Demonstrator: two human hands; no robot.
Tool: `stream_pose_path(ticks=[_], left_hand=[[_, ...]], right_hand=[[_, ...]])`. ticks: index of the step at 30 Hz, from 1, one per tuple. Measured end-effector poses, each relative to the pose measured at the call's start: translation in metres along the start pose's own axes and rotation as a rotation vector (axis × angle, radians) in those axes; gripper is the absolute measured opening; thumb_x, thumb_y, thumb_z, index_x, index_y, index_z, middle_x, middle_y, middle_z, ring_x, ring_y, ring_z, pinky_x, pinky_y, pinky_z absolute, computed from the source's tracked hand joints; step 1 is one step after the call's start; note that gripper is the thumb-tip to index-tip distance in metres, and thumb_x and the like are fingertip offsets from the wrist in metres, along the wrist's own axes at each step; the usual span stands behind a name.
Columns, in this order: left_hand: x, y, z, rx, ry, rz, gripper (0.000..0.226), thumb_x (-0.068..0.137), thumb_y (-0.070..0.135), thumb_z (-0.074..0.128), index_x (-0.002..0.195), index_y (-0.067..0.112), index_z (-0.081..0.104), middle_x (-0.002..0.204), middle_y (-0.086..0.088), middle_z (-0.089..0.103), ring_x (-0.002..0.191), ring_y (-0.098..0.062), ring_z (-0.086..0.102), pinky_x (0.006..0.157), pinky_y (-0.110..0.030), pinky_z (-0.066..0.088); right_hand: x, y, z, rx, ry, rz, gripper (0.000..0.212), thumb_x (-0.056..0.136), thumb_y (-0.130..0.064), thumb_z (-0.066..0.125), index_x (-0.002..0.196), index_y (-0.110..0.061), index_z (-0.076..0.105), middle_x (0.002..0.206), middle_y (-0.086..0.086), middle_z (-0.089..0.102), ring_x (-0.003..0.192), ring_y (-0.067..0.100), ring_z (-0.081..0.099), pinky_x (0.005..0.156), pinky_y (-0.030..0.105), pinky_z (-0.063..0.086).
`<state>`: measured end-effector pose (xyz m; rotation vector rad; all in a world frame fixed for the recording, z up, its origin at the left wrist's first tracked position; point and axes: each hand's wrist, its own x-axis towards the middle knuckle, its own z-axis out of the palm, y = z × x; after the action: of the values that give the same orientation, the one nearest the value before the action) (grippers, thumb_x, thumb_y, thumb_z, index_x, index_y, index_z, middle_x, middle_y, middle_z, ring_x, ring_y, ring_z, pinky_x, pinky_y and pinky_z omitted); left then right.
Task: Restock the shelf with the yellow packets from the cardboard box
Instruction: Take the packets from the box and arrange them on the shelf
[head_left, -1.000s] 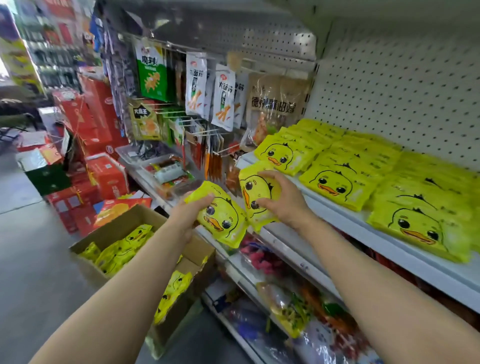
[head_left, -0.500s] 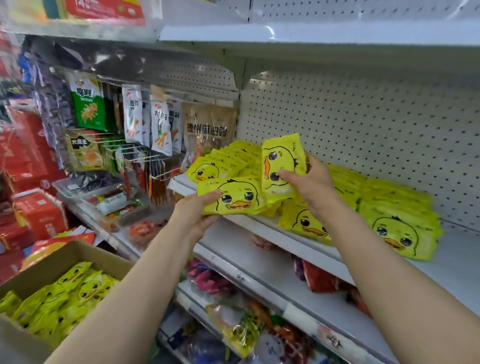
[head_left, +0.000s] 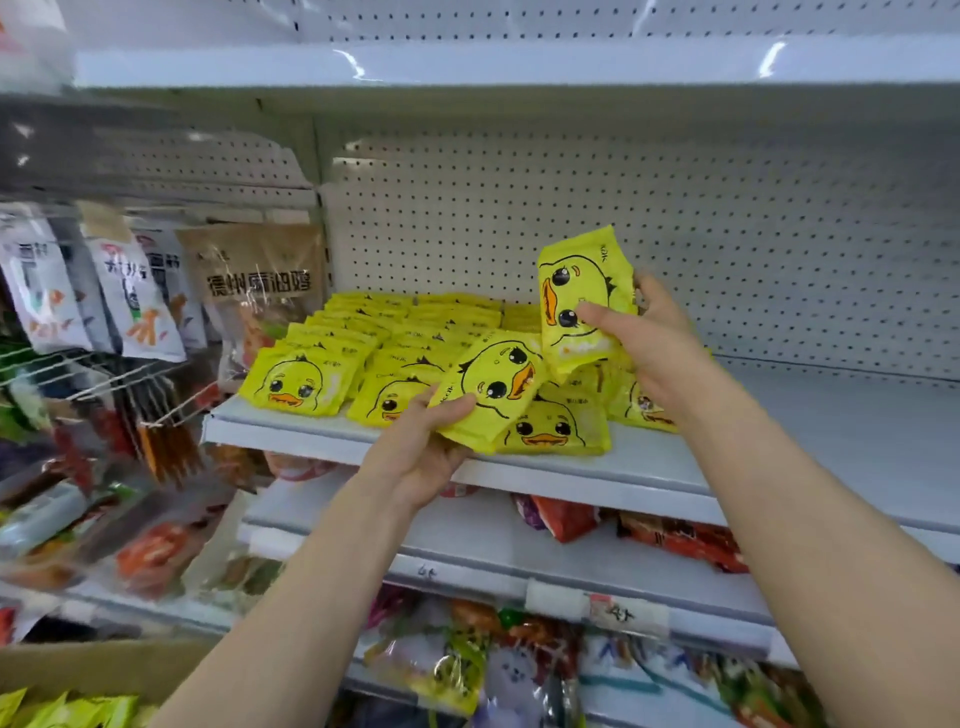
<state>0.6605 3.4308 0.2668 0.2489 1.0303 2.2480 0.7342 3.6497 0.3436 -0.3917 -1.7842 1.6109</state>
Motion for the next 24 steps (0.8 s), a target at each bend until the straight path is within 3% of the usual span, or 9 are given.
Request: stream_pose_path(ticks=[4, 6, 8, 11, 15, 18, 24], left_hand=[[0.008, -0.009, 0.013, 0.035, -0.081, -0.136, 0.059, 0.067, 0.000, 0.072, 0.124, -0.001, 0.057, 0.104, -0.015, 0.072, 0.086, -0.024, 0.072, 0.077, -0.034, 0.060], [0.009, -0.014, 0.020, 0.079, -0.122, -0.187, 0.049, 0.064, 0.001, 0.072, 0.112, 0.000, 0.063, 0.103, -0.015, 0.072, 0.088, -0.025, 0.071, 0.080, -0.036, 0.057], [0.009, -0.022, 0.030, 0.105, -0.171, -0.239, 0.032, 0.068, 0.001, 0.070, 0.099, 0.002, 0.067, 0.096, -0.013, 0.073, 0.082, -0.023, 0.072, 0.078, -0.035, 0.057], [0.012, -0.034, 0.046, 0.091, -0.221, -0.306, 0.010, 0.084, 0.001, 0.063, 0.085, 0.003, 0.072, 0.090, -0.013, 0.074, 0.077, -0.024, 0.073, 0.073, -0.038, 0.060], [0.022, -0.046, 0.075, 0.164, -0.252, -0.323, 0.021, 0.088, 0.027, 0.066, 0.101, 0.010, 0.069, 0.098, -0.009, 0.075, 0.083, -0.022, 0.073, 0.073, -0.039, 0.061], [0.034, -0.050, 0.098, 0.365, -0.289, -0.353, 0.019, 0.092, 0.019, 0.064, 0.108, 0.009, 0.067, 0.092, -0.008, 0.076, 0.075, -0.018, 0.073, 0.061, -0.032, 0.061], [0.068, -0.046, 0.150, 0.864, -0.387, -0.351, 0.029, 0.089, 0.008, 0.067, 0.117, 0.004, 0.062, 0.107, -0.015, 0.071, 0.085, -0.025, 0.071, 0.081, -0.044, 0.058]], right_hand=[[-0.019, -0.008, -0.021, -0.017, 0.087, -0.006, 0.045, 0.075, -0.010, 0.084, 0.098, -0.038, 0.056, 0.104, -0.011, 0.069, 0.098, 0.020, 0.071, 0.090, 0.051, 0.057], [-0.028, -0.013, -0.034, -0.012, 0.135, 0.000, 0.047, 0.076, -0.007, 0.082, 0.108, -0.032, 0.058, 0.106, -0.006, 0.070, 0.094, 0.020, 0.073, 0.082, 0.048, 0.059], [-0.038, -0.018, -0.047, -0.005, 0.182, 0.006, 0.053, 0.078, -0.001, 0.079, 0.124, -0.019, 0.058, 0.110, 0.002, 0.071, 0.081, 0.017, 0.075, 0.062, 0.038, 0.061], [-0.047, -0.021, -0.066, -0.028, 0.214, 0.009, 0.050, 0.080, 0.004, 0.075, 0.126, -0.008, 0.058, 0.108, 0.008, 0.073, 0.075, 0.022, 0.075, 0.050, 0.035, 0.059], [-0.049, -0.022, -0.092, -0.063, 0.255, -0.006, 0.038, 0.080, 0.003, 0.076, 0.113, -0.009, 0.064, 0.103, 0.009, 0.075, 0.077, 0.027, 0.075, 0.053, 0.040, 0.060], [-0.043, -0.025, -0.110, -0.103, 0.295, -0.018, 0.031, 0.079, 0.001, 0.077, 0.105, -0.011, 0.065, 0.094, 0.004, 0.076, 0.073, 0.028, 0.074, 0.056, 0.045, 0.061], [-0.026, -0.024, -0.145, -0.180, 0.312, -0.006, 0.029, 0.078, 0.001, 0.077, 0.102, -0.013, 0.065, 0.097, 0.007, 0.076, 0.065, 0.028, 0.073, 0.054, 0.040, 0.060]])
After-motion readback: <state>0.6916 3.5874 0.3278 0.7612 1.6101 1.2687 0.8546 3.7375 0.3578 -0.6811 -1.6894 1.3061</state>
